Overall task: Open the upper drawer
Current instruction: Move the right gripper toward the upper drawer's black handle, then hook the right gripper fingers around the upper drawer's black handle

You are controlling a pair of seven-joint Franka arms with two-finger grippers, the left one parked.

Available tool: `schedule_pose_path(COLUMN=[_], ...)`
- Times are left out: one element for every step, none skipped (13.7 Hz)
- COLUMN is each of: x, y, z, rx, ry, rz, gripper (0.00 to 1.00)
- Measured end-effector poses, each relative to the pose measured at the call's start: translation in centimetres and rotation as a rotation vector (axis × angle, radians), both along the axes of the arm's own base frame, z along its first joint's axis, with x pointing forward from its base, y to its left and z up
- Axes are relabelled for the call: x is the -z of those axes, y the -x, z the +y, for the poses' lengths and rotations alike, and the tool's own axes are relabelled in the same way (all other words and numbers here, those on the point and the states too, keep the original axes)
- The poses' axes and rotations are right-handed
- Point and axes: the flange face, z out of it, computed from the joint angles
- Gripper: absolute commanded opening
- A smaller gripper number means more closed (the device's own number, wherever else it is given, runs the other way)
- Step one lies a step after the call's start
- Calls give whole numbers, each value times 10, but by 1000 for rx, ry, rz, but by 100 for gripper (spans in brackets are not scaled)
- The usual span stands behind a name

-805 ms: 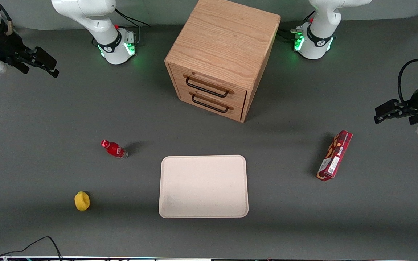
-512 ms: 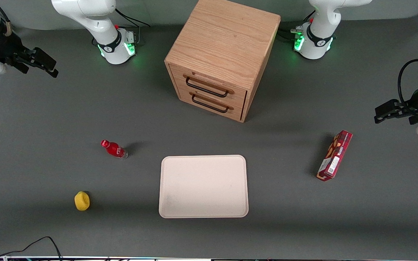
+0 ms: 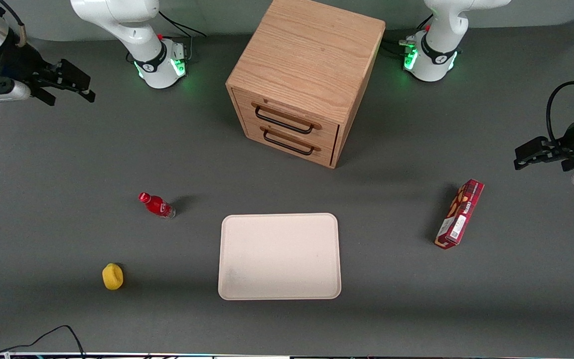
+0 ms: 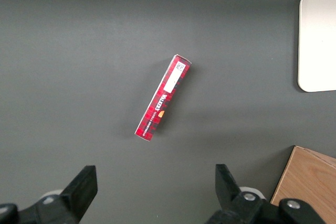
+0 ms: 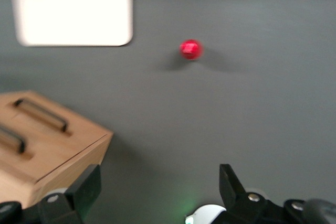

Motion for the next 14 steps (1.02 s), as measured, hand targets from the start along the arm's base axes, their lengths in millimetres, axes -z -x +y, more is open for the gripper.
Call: schedule_pose_path(x=[3,6,10,16,23,31,40,51,62,74,86,101,119,138], y=[-5,-12,-18,-22,-24,-25,-26,-27,-27,-27,-28,-30,-33,-37], z=[8,23,46,77,112,142,166,187,210,232,251,269,284,296], rx=[-67,-142,-218,-291,-355,-405,-447,-485,-520,-550,-569,-584,-595,-605], ry=[-41,-71,-92,-126,-174,-215,-244,-266,-285,-303,-324,-347,-368,-382], rz=[2,2,4,14,33,58,82,98,104,103,96,96,106,118], gripper=[100,100,100,100,100,100,100,100,100,100,100,100,100,100])
